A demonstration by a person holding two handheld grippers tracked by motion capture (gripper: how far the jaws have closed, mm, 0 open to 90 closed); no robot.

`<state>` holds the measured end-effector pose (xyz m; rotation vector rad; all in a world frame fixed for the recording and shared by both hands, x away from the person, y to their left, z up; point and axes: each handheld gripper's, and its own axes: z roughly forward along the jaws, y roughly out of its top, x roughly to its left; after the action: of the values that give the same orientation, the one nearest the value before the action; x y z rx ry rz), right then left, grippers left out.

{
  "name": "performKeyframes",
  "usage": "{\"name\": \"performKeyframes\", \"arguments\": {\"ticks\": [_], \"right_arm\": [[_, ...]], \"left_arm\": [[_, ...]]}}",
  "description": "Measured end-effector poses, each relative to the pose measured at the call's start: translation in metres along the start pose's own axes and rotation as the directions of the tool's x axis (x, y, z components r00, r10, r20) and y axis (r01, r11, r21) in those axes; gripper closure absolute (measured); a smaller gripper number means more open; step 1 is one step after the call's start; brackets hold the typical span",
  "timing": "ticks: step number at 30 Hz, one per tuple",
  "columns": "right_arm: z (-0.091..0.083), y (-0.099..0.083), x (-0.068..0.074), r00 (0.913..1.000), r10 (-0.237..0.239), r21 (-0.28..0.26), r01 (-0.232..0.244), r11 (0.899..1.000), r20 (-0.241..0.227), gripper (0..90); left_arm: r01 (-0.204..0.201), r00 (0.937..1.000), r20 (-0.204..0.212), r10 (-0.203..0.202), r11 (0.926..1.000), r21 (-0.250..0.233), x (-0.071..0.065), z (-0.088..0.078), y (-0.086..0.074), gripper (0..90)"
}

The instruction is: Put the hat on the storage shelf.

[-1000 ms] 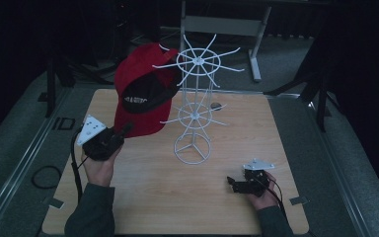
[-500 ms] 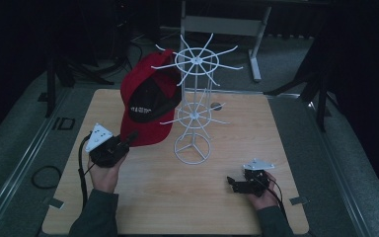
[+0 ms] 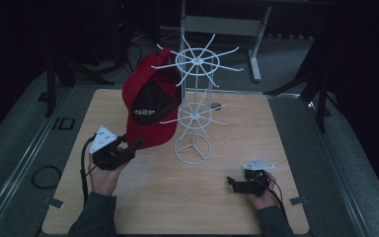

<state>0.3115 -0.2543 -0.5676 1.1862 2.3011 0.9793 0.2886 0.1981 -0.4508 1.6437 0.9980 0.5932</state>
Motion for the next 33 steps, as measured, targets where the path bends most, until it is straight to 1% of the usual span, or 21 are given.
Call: {"name": "performKeyframes", "arguments": {"ticks": [4, 6, 10, 12, 15, 16, 17, 19, 20, 21, 22, 24, 25, 29, 30, 31, 32, 33], "right_arm": [[0.000, 0.000, 0.000, 1.0000, -0.001, 0.000, 0.001, 1.000, -0.001, 15.3], [0.000, 0.000, 0.000, 1.0000, -0.002, 0.000, 0.002, 1.000, -0.002, 15.3], [0.000, 0.000, 0.000, 1.0000, -0.004, 0.000, 0.004, 1.000, -0.003, 15.3], [0.000, 0.000, 0.000, 1.0000, -0.004, 0.000, 0.004, 1.000, -0.003, 15.3], [0.000, 0.000, 0.000, 1.0000, -0.005, 0.000, 0.005, 1.000, -0.004, 15.3], [0.000, 0.000, 0.000, 1.0000, -0.005, 0.000, 0.005, 1.000, -0.004, 15.3], [0.000, 0.000, 0.000, 1.0000, -0.004, -0.001, 0.004, 1.000, -0.004, 15.3], [0.000, 0.000, 0.000, 1.0000, -0.004, -0.001, 0.004, 1.000, -0.005, 15.3], [0.000, 0.000, 0.000, 1.0000, -0.004, -0.001, 0.004, 1.000, -0.005, 15.3], [0.000, 0.000, 0.000, 1.0000, -0.005, 0.000, 0.005, 1.000, -0.005, 15.3], [0.000, 0.000, 0.000, 1.0000, -0.006, 0.000, 0.006, 1.000, -0.006, 15.3], [0.000, 0.000, 0.000, 1.0000, -0.007, 0.000, 0.007, 1.000, -0.006, 15.3], [0.000, 0.001, 0.000, 1.0000, -0.006, 0.001, 0.006, 1.000, -0.006, 15.3], [0.001, 0.001, 0.000, 1.0000, -0.007, 0.001, 0.007, 1.000, -0.007, 15.3], [0.001, 0.001, 0.000, 1.0000, -0.006, 0.001, 0.006, 1.000, -0.007, 15.3], [0.001, 0.001, 0.000, 1.0000, -0.006, 0.002, 0.006, 1.000, -0.007, 15.3], [0.001, 0.001, 0.000, 1.0000, -0.006, 0.001, 0.006, 1.000, -0.007, 15.3], [0.001, 0.001, 0.000, 1.0000, -0.006, 0.001, 0.006, 1.000, -0.007, 15.3]], "left_arm": [[0.009, 0.9999, -0.015, -0.009, 0.9998, 0.015, 0.003, 0.001, -0.002, 49.3], [0.027, 0.9995, -0.017, -0.027, 0.9992, 0.031, 0.005, 0.002, -0.005, 47.5], [0.072, 0.9973, -0.018, -0.072, 0.9967, 0.037, 0.011, 0.001, -0.011, 44.1], [0.082, 0.9964, -0.022, -0.081, 0.9958, 0.041, 0.013, 0.000, -0.011, 42.3], [0.097, 0.9944, -0.049, -0.094, 0.9936, 0.058, 0.016, 0.000, -0.012, 37.3], [0.097, 0.9944, -0.049, -0.094, 0.9936, 0.058, 0.016, 0.000, -0.012, 35.8], [0.111, 0.9924, -0.061, -0.107, 0.9919, 0.063, 0.020, 0.000, -0.015, 35.2], [0.123, 0.9910, -0.061, -0.119, 0.9898, 0.071, 0.023, 0.001, -0.018, 33.5], [0.123, 0.9910, -0.061, -0.119, 0.9898, 0.071, 0.023, 0.001, -0.018, 32.6], [0.135, 0.9898, -0.057, -0.131, 0.9868, 0.089, 0.027, 0.002, -0.022, 32.6], [0.143, 0.9886, -0.060, -0.138, 0.9848, 0.098, 0.028, 0.003, -0.023, 31.0], [0.158, 0.9867, -0.058, -0.152, 0.9800, 0.122, 0.030, 0.005, -0.026, 30.5], [0.161, 0.9862, -0.060, -0.154, 0.9784, 0.130, 0.030, 0.006, -0.027, 30.5], [0.151, 0.9878, -0.060, -0.144, 0.9769, 0.151, 0.030, 0.010, -0.031, 30.4], [0.146, 0.9886, -0.061, -0.138, 0.9767, 0.157, 0.030, 0.011, -0.032, 30.5], [0.134, 0.9898, -0.072, -0.123, 0.9763, 0.170, 0.030, 0.014, -0.035, 30.6], [0.128, 0.9901, -0.080, -0.115, 0.9751, 0.181, 0.030, 0.015, -0.036, 31.1], [0.125, 0.9902, -0.085, -0.111, 0.9724, 0.197, 0.031, 0.018, -0.039, 31.5]]}}
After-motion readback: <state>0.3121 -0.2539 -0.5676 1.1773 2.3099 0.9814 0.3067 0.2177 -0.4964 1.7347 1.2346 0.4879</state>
